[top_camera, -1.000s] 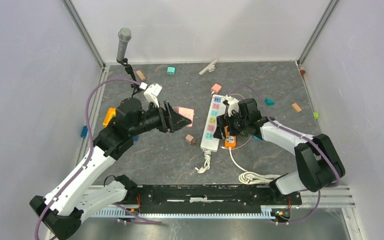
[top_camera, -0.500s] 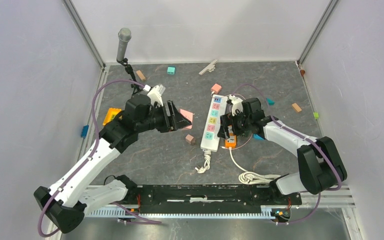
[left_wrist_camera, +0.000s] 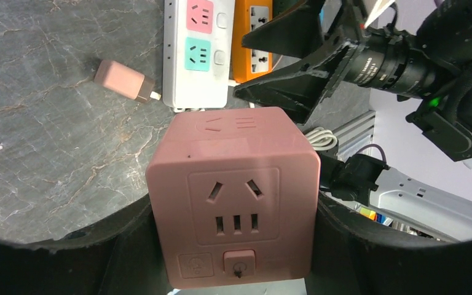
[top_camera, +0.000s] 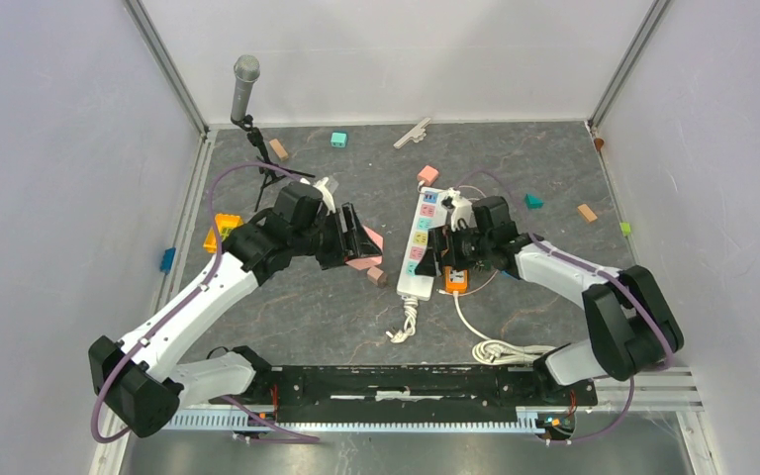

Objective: Insert the plug
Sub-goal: Adjust the socket at the center of the board.

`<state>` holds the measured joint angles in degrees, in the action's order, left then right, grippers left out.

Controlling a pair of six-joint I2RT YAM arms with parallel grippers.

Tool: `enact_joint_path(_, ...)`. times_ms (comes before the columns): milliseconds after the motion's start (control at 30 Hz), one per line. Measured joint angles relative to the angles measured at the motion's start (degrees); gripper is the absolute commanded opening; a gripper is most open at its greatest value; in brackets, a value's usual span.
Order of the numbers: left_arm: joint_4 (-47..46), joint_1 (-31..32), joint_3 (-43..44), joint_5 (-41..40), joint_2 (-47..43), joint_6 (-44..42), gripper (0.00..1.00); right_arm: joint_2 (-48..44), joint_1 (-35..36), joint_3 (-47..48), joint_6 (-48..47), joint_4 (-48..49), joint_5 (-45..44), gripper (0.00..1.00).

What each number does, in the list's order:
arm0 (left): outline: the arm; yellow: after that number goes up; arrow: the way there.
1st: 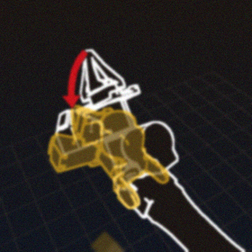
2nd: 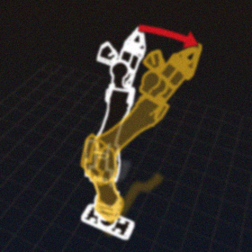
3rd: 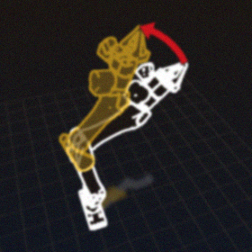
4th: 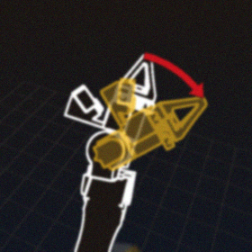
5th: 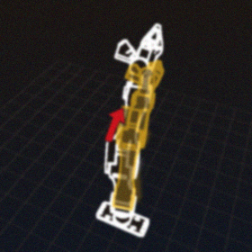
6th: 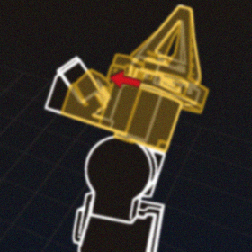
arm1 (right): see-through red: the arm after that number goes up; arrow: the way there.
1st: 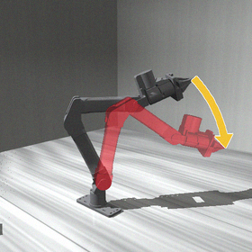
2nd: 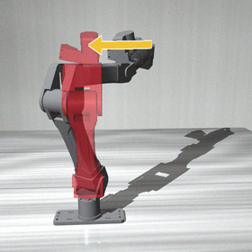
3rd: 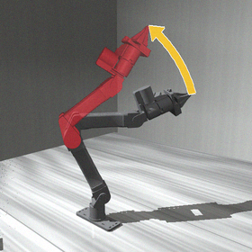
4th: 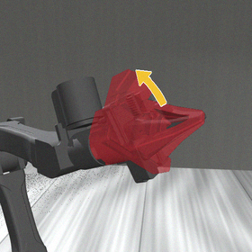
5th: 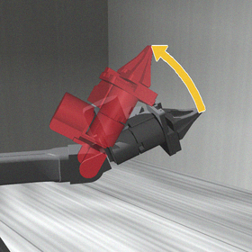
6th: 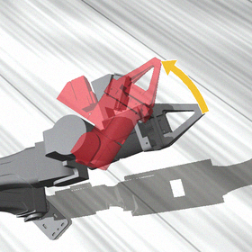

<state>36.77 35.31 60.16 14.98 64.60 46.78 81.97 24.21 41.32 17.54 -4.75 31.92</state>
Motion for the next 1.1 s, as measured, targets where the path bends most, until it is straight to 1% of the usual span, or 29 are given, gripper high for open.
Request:
enact_joint_path(367,2.6,-0.3,0.0,-3.2,-1.4,0.0,0.02,9.9,10.1,0.5,8.3,7.7,0.0,0.96)
enact_joint_path(467,3.4,-0.4,0.0,-4.3,-2.5,0.0,0.02,12.1,11.9,1.2,10.5,10.4,0.6,0.97)
enact_joint_path(567,4.0,-0.4,0.0,-4.8,-3.3,0.0,0.02,12.1,12.5,1.9,11.2,11.4,0.7,0.98)
enact_joint_path(700,4.2,-0.6,0.0,-5.6,-3.4,0.0,0.02,10.9,12.0,2.8,10.2,10.9,0.1,0.98)
enact_joint_path(833,4.3,-0.7,0.0,-5.7,-3.3,-0.2,0.02,7.2,9.9,2.7,8.5,9.5,-0.1,0.98)
enact_joint_path(1000,4.2,-0.9,0.0,-5.6,-2.5,-0.7,0.02,-0.7,3.4,0.2,5.4,8.0,-0.9,0.98)
enact_joint_path(1100,4.1,-0.9,0.0,-5.5,-1.6,-0.7,0.02,-3.7,-0.1,-0.5,2.9,5.5,-1.9,0.98)
